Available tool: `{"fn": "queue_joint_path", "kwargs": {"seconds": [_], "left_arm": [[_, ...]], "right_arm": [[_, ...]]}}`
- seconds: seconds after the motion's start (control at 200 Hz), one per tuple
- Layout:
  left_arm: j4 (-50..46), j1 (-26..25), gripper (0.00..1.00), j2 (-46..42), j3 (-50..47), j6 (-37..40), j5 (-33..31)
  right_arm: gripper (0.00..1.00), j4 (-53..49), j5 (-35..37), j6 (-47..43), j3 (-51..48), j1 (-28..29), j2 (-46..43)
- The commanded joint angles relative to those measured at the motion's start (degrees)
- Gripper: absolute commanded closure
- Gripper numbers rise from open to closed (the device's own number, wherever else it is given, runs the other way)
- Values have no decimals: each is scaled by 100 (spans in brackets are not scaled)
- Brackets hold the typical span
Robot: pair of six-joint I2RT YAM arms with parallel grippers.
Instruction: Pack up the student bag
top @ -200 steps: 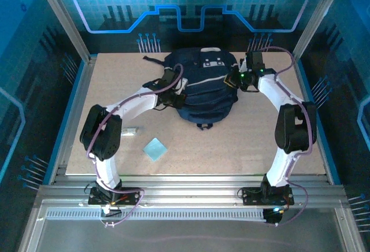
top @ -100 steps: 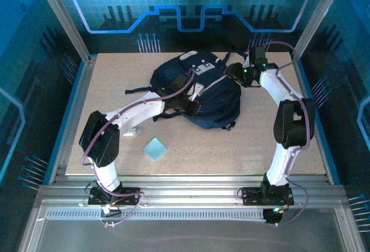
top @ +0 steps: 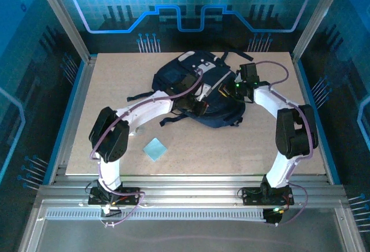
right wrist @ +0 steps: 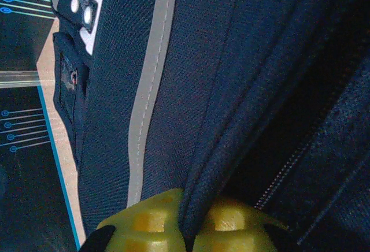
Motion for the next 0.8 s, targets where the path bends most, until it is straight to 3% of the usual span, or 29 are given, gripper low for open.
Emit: {"fn": "queue_joint_path", "kwargs": {"seconds": [0.0,0.195,0.42,0.605,0.625,0.665,0.715,0.755,0.79], "left_arm": [[305,134,100,-264,-353,-261,-642],[756,708,100,-196,-721,-552,-1125],[982,1493,100,-78,-599,-586,-1172],[864,1642,100,24,-379,-602,-1143],[834,1632,94,21,-367,-641,-1110],[777,1645,78,-2,-366,-749,-1036],[684,1632,50,-76,-392,-908,-979],[608,1633,40,-169,-451,-1043,-972],[555,1638,34,-283,-543,-1158,-963]], "right_arm": [[100,395,87,84,-19,31,-64],[100,49,160,-217,-66,0,-277],[100,-14,182,-296,-170,24,-384],[100,-176,19,-549,64,180,-319],[98,-227,-8,-587,105,208,-322],[83,-344,4,-673,186,264,-346],[63,-527,74,-803,256,340,-403],[50,-654,114,-914,280,401,-480],[45,-765,141,-1010,281,472,-568]]}}
